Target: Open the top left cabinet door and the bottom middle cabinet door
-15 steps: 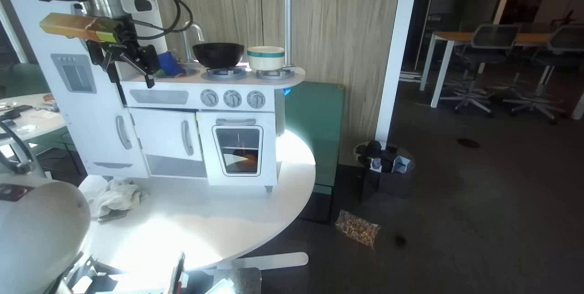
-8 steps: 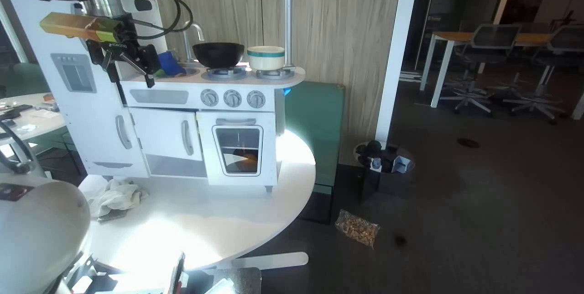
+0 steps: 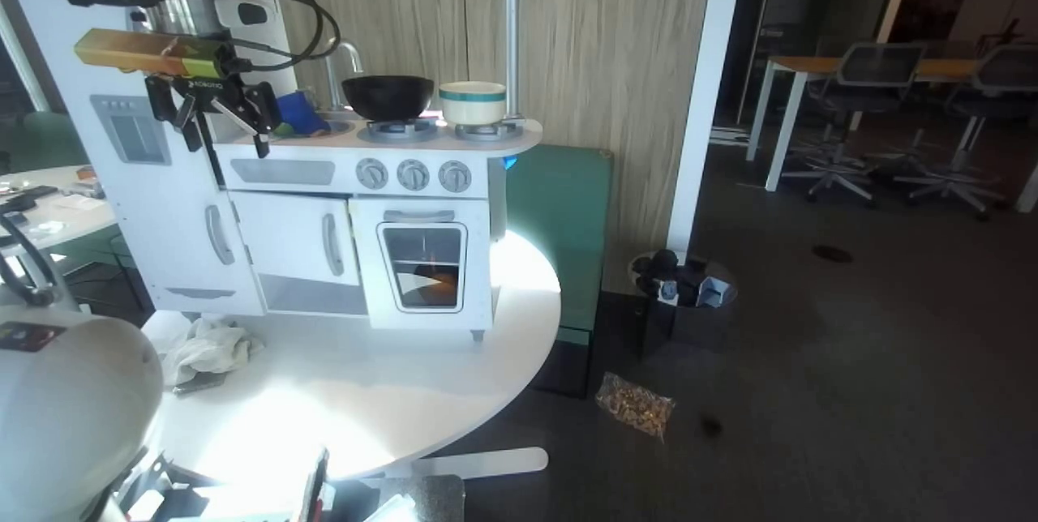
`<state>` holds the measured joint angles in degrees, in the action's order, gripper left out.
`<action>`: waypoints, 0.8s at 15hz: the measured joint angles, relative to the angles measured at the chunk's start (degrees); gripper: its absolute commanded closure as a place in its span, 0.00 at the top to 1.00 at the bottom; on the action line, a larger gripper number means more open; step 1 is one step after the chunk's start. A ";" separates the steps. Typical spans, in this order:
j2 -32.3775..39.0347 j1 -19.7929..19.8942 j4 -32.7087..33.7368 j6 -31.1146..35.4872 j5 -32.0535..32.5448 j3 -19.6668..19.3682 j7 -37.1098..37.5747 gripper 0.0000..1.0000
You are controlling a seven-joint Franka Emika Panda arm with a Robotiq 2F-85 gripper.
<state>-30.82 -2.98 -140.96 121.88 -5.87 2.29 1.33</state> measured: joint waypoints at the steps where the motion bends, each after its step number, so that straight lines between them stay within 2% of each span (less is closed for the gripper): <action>1: 0.66 -1.11 0.82 0.02 0.07 0.34 -1.66 1.00; 6: 5.81 -4.79 6.54 3.65 4.43 4.89 -5.40 1.00; 12: 11.50 -8.68 10.53 17.07 5.76 7.88 -10.71 1.00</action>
<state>-19.31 -11.66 -130.42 138.94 -0.10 10.17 -9.38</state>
